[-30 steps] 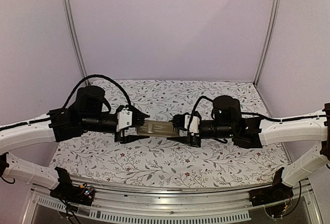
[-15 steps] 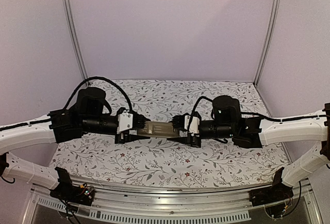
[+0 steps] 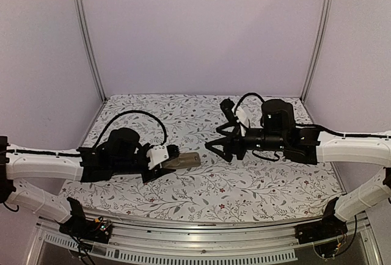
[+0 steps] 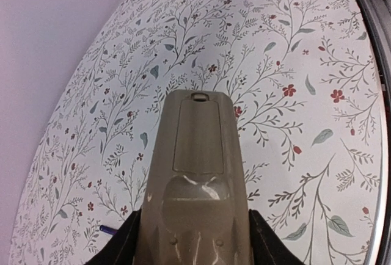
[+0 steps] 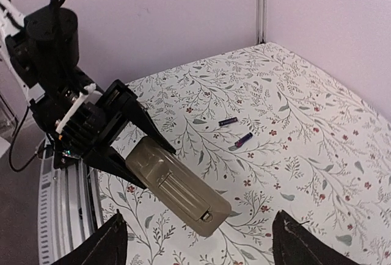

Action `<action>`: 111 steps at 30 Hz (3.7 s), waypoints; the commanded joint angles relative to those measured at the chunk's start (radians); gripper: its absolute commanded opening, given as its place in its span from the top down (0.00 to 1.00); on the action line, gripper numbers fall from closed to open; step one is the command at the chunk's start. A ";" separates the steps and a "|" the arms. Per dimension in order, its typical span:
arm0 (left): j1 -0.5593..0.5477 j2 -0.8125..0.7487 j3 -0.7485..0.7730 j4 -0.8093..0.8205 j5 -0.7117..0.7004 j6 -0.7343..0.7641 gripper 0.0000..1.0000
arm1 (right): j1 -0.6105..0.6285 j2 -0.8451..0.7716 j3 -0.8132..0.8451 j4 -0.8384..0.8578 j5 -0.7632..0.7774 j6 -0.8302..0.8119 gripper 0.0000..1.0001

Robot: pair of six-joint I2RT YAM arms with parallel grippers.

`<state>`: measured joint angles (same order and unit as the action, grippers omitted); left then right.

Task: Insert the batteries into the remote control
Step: Pass from the right arm to the left, then remove the battery cover from the remote control.

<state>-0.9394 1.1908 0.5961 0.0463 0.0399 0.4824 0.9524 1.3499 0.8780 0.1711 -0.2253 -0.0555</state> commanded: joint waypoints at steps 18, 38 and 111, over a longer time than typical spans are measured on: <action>-0.035 0.307 -0.002 0.187 -0.028 -0.171 1.00 | -0.091 0.489 0.225 -0.170 -0.266 0.663 0.63; -0.036 0.363 0.024 0.187 -0.021 -0.174 1.00 | -0.095 0.625 0.271 -0.233 -0.271 0.634 0.74; -0.026 0.416 -0.151 0.455 0.209 -0.214 1.00 | -0.094 0.601 0.315 -0.472 -0.169 0.559 0.87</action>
<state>-0.9600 1.5639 0.4973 0.4068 0.1238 0.2955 0.8459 1.9537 1.1744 -0.2157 -0.4858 0.5087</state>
